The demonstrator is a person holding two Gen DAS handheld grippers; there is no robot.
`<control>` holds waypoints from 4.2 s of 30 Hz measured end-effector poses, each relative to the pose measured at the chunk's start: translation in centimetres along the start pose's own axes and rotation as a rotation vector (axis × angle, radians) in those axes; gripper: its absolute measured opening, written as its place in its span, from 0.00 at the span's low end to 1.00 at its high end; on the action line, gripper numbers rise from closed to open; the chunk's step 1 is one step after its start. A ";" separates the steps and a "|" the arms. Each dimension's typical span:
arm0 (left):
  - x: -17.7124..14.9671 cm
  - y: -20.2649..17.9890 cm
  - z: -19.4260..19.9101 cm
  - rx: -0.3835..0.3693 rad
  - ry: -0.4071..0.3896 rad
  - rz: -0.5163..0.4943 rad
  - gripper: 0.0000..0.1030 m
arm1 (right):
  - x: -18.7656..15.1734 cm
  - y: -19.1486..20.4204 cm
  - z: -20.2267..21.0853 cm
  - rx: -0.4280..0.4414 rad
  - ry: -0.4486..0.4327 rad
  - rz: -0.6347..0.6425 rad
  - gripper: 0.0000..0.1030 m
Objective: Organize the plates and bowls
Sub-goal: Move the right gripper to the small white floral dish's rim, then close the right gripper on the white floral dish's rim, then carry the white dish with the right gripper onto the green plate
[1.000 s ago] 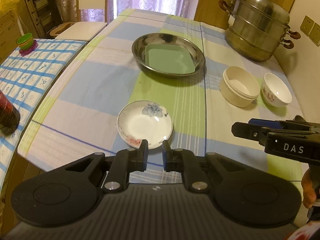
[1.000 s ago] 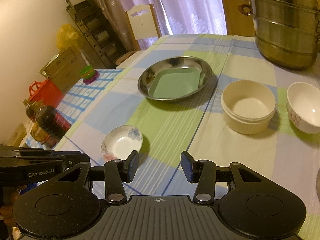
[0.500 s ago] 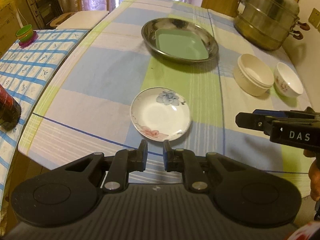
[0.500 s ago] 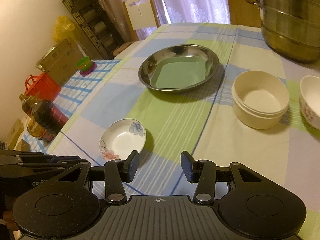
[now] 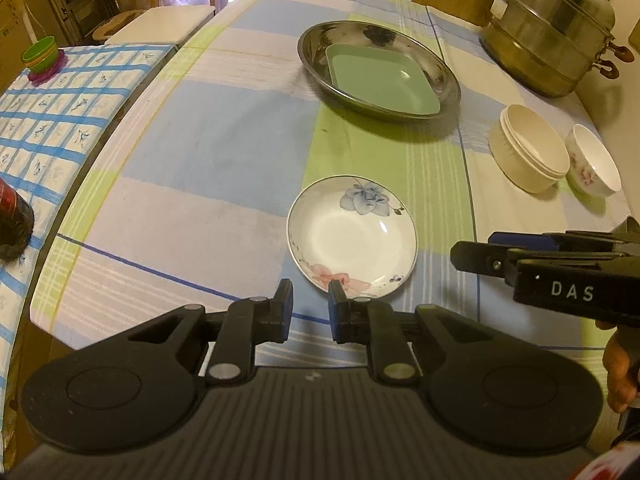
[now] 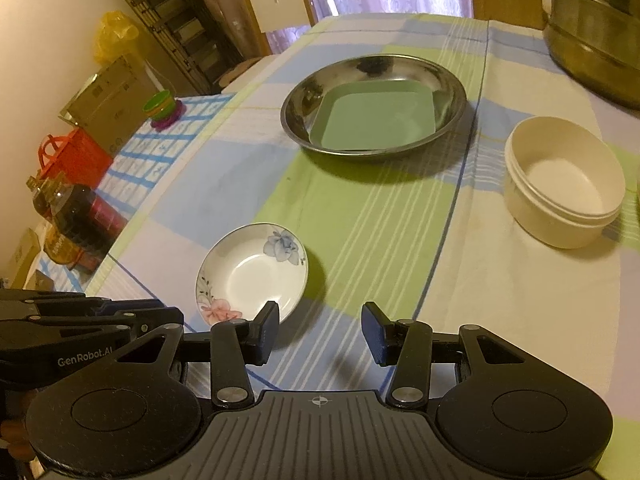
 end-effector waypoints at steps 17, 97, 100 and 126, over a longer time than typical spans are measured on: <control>1.3 1.1 -2.3 -0.040 0.018 0.015 0.17 | 0.4 1.6 -2.5 -0.014 0.005 0.034 0.45; 16.6 -8.1 -8.5 -0.153 -0.107 -0.205 0.07 | 11.0 -8.2 -3.9 -0.092 -0.072 -0.152 0.07; 17.4 -8.1 -9.2 -0.155 -0.102 -0.194 0.07 | 11.7 -8.8 -4.4 -0.095 -0.069 -0.153 0.07; 21.2 -8.4 -15.1 -0.144 -0.039 -0.174 0.07 | 13.7 -11.8 -9.0 -0.118 -0.014 -0.197 0.08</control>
Point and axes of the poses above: each gripper's, at about its wrist camera, not at the fingertips, and z roughly against the way its jaws point, y to its left, x to its top, the point moved 10 cm from there along -z, roughly the way its jaws point, and after that the axes turned 10 degrees about z, right-handed, at the moved point
